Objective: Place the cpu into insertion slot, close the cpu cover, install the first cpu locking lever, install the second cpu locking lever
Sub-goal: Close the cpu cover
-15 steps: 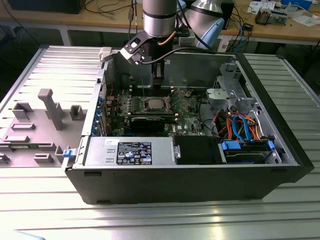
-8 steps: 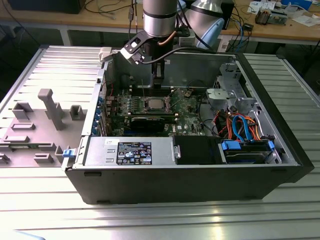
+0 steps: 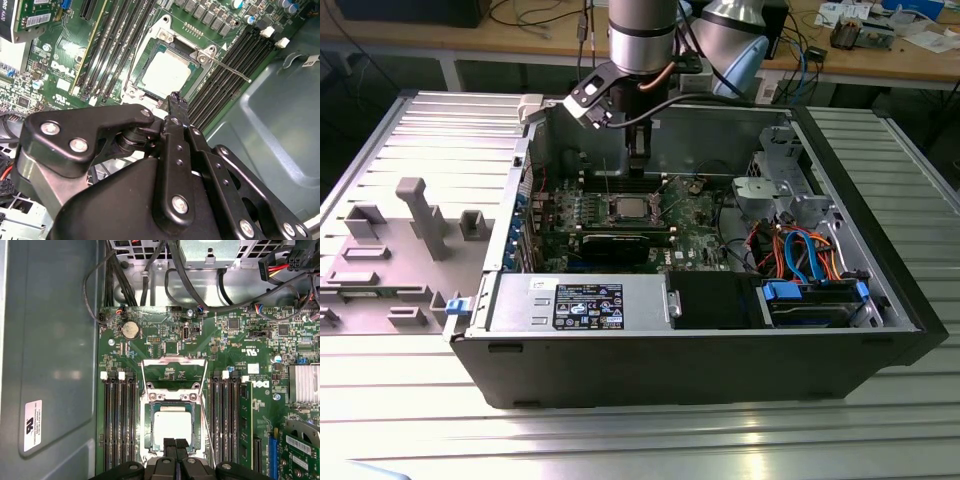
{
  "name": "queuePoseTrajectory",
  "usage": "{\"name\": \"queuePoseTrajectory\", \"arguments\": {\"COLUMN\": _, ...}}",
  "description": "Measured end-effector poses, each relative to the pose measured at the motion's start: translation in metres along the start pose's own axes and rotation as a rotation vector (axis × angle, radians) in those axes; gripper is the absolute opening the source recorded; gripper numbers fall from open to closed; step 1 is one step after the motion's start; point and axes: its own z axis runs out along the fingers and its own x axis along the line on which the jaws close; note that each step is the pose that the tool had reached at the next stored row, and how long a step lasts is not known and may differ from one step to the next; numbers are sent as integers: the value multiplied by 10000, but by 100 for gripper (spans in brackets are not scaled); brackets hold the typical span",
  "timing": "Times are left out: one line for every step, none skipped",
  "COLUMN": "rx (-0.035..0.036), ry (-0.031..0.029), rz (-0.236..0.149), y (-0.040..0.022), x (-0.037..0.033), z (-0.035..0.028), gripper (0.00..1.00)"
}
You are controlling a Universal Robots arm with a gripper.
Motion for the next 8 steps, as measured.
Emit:
{"name": "queuePoseTrajectory", "arguments": {"rx": 0, "ry": 0, "rz": 0, "y": 1, "x": 0, "z": 0, "gripper": 11}}
{"name": "queuePoseTrajectory", "arguments": {"rx": 0, "ry": 0, "rz": 0, "y": 2, "x": 0, "z": 0, "gripper": 11}}
{"name": "queuePoseTrajectory", "arguments": {"rx": 0, "ry": 0, "rz": -1, "y": 2, "x": 0, "z": 0, "gripper": 11}}
{"name": "queuePoseTrajectory", "arguments": {"rx": 0, "ry": 0, "rz": -1, "y": 3, "x": 0, "z": 0, "gripper": 11}}
{"name": "queuePoseTrajectory", "arguments": {"rx": 0, "ry": 0, "rz": -1, "y": 3, "x": 0, "z": 0, "gripper": 11}}
{"name": "queuePoseTrajectory", "arguments": {"rx": 0, "ry": 0, "rz": -1, "y": 3, "x": 0, "z": 0, "gripper": 11}}
{"name": "queuePoseTrajectory", "arguments": {"rx": 0, "ry": 0, "rz": -1, "y": 3, "x": 0, "z": 0, "gripper": 11}}
{"name": "queuePoseTrajectory", "arguments": {"rx": -1, "ry": 1, "rz": 0, "y": 3, "x": 0, "z": 0, "gripper": 11}}
